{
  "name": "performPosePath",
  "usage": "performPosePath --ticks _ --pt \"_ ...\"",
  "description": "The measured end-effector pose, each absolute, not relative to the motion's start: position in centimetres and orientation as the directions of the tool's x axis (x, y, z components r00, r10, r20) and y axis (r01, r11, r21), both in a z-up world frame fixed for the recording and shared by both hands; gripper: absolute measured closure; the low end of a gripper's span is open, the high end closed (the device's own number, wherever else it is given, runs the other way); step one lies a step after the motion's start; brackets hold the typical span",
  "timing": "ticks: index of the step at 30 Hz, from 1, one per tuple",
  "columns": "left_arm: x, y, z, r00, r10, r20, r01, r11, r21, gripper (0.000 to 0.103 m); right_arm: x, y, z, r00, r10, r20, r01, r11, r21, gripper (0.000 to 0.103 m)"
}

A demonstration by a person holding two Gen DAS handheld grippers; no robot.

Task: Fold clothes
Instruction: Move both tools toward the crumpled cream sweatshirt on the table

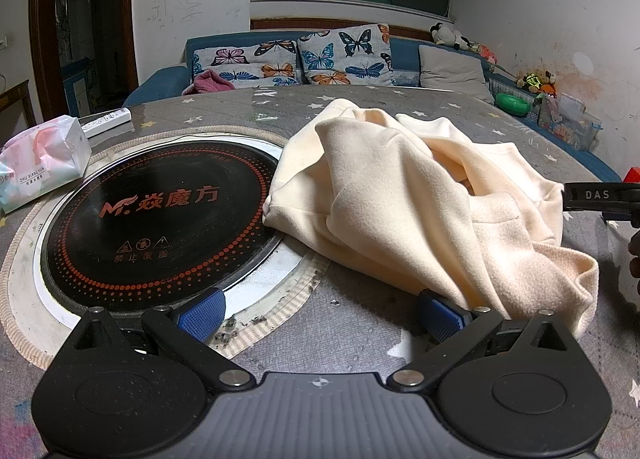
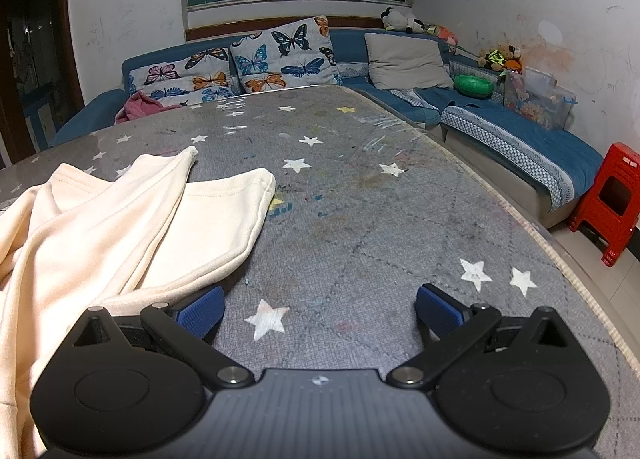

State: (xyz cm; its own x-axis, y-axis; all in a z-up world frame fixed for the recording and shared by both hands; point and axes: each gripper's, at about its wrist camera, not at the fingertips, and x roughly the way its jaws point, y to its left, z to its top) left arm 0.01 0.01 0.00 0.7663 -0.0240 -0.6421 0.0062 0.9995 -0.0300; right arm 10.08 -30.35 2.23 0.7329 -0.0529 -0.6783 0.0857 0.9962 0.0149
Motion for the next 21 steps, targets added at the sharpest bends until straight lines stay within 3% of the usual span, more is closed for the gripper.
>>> performPosePath --ticks 21 --pt "-2.1 1.0 1.2 0.758 0.01 -0.652 -0.037 0.999 -0.028 0.0 2.0 -28.3 5.0 0.763 0.079 -0.642 -0.073 0.997 0.037 0.0"
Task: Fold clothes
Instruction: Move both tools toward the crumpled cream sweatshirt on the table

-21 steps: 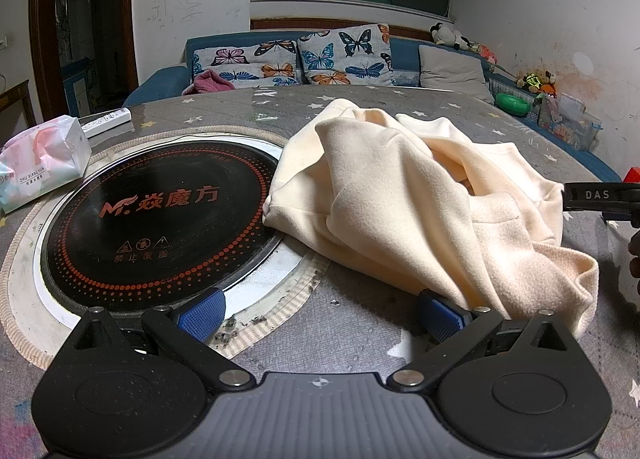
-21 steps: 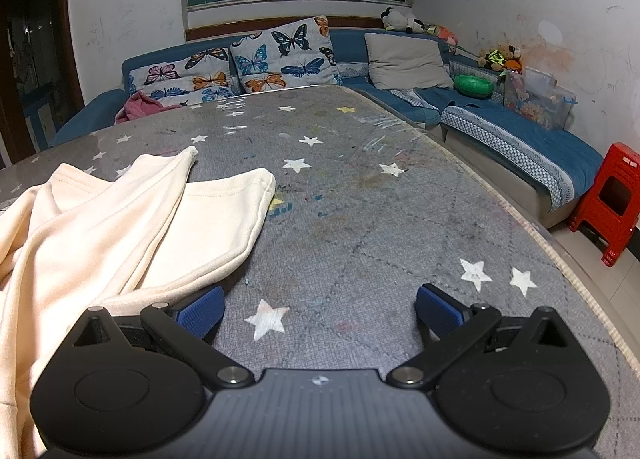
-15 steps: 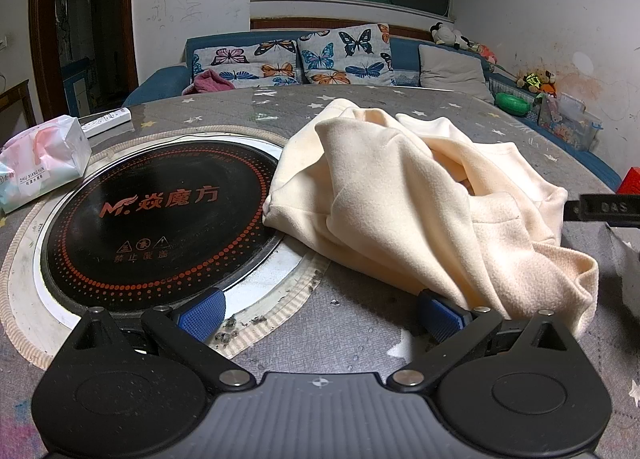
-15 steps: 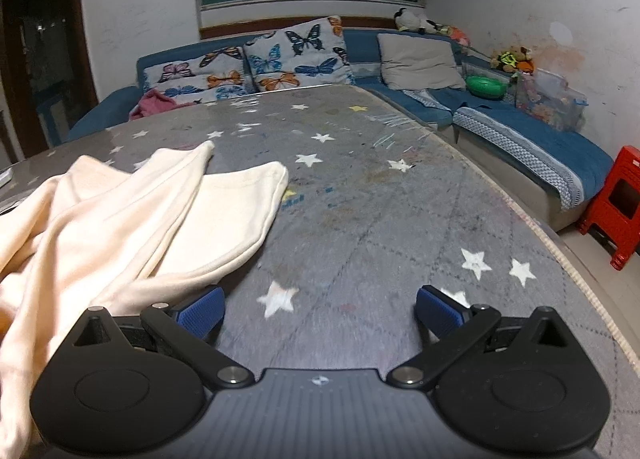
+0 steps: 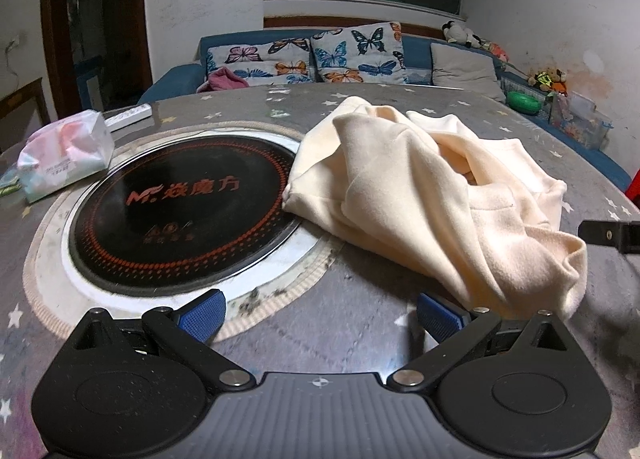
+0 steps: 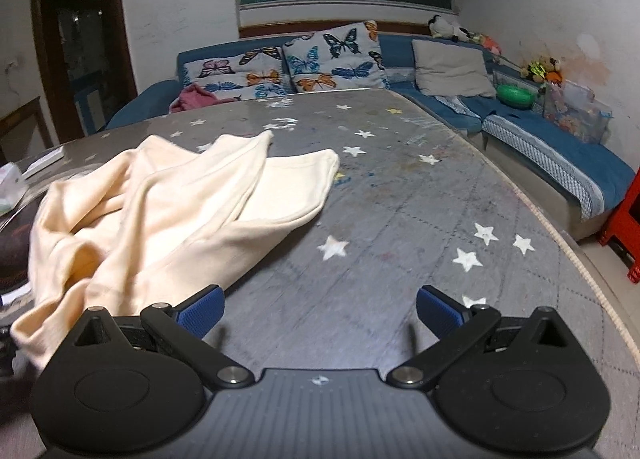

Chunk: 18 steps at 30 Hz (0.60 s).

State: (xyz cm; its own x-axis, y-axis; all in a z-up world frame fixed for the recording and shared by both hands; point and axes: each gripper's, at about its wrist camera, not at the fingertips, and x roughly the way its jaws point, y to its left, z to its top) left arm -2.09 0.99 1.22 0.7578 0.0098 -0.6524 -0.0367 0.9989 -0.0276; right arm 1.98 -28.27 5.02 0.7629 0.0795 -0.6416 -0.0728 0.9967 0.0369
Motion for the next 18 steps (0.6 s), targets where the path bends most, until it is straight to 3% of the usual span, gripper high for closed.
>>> performPosePath --ticks 18 --pt "-4.2 0.5 3.7 0.755 -0.016 -0.655 -0.042 0.996 -0.073 0.0 -2.5 -25.8 6.5 0.772 0.171 -0.613 -0.167 0.984 0.063 0.0"
